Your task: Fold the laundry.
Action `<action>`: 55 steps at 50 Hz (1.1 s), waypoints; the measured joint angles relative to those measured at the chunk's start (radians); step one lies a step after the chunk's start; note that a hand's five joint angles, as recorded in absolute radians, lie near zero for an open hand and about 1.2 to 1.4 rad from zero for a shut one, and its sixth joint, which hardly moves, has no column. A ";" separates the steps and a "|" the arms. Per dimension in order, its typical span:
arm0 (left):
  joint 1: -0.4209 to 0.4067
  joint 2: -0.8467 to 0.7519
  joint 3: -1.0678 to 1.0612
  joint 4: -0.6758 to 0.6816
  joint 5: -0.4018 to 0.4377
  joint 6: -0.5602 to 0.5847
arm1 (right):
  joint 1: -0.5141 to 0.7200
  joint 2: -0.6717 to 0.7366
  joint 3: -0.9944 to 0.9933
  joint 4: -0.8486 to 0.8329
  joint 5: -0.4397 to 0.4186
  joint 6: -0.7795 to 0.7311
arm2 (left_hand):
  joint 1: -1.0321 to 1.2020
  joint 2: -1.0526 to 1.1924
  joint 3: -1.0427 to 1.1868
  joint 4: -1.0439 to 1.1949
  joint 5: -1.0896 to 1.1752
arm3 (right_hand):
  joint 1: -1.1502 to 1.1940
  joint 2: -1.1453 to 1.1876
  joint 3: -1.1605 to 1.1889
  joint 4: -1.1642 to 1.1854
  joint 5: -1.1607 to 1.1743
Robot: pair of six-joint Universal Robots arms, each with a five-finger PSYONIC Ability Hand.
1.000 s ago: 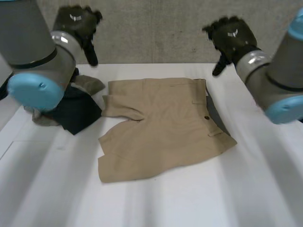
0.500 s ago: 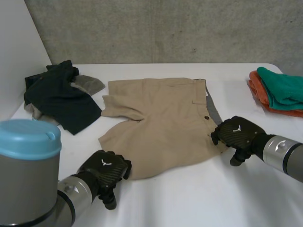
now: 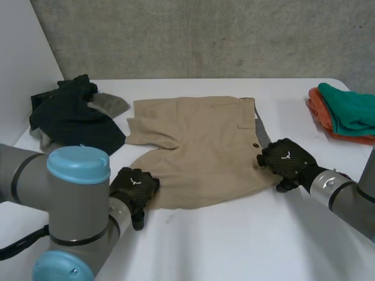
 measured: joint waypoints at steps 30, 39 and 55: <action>0.012 -0.139 0.083 0.220 -0.003 0.306 | 0.040 -0.064 -0.039 0.091 0.082 0.089 | 0.185 0.166 0.166 0.160 0.157 | 0.419 0.507 0.514 0.529 0.513; 0.030 -0.170 0.107 0.256 0.004 0.356 | 0.046 -0.087 -0.038 0.134 0.083 0.101 | 0.274 0.268 0.263 0.265 0.260 | 0.419 0.507 0.514 0.531 0.513; 0.037 0.006 0.009 0.247 0.053 0.415 | 0.030 -0.180 -0.031 0.332 0.149 0.008 | 0.689 0.768 0.756 0.778 0.732 | 0.419 0.507 0.514 0.531 0.513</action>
